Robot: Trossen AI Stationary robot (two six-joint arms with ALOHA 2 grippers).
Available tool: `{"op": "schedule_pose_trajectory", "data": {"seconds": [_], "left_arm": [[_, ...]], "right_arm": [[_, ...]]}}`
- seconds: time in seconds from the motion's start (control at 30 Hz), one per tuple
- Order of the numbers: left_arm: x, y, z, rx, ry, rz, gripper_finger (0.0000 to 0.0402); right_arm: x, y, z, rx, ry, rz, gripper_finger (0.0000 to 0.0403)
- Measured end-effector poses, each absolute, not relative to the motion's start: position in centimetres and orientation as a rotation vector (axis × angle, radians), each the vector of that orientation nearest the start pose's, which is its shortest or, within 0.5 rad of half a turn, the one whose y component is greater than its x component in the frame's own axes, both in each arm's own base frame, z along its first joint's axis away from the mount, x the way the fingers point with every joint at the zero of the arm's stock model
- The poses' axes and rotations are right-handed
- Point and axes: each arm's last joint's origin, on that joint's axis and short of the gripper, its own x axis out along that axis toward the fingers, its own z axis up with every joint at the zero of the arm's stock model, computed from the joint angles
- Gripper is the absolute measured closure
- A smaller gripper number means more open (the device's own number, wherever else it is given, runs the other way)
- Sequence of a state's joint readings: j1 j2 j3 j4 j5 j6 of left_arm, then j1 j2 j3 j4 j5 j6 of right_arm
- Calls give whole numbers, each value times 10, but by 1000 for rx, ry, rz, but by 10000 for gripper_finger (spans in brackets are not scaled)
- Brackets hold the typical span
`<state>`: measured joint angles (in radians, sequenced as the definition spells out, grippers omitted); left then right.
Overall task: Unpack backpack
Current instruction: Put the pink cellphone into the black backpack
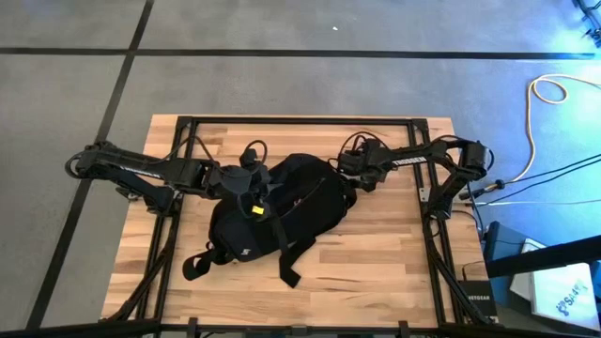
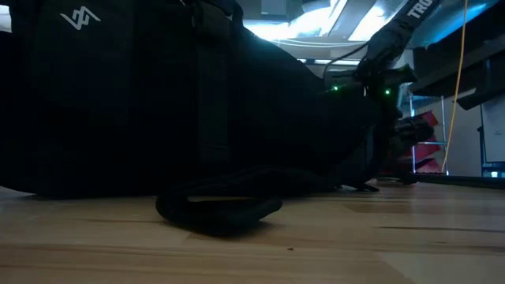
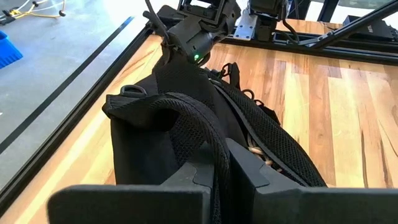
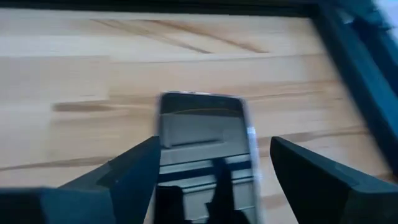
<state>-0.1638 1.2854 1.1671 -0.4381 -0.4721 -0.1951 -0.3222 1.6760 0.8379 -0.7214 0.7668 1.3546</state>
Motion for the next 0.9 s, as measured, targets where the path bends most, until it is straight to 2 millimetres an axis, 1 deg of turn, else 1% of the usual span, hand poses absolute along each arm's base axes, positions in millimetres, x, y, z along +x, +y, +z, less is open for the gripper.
{"op": "schedule_pose_trajectory", "data": {"seconds": [0.1,0.2,0.37,0.6,0.7,0.9], "left_arm": [[274,-32,338,-14,498,350,396],[274,-32,338,-14,498,350,396],[274,-32,338,-14,498,350,396],[274,-32,338,-14,498,350,396],[274,-32,338,-14,498,350,396],[274,-32,338,-14,498,350,396]], "right_arm": [[231,-98,136,605,770,-1715,118],[225,-99,135,638,797,-1758,118],[224,-107,126,744,824,-1691,118],[227,-110,126,720,820,-1655,118],[228,-110,126,697,825,-1636,102],[227,-112,131,679,843,-1604,49]]}}
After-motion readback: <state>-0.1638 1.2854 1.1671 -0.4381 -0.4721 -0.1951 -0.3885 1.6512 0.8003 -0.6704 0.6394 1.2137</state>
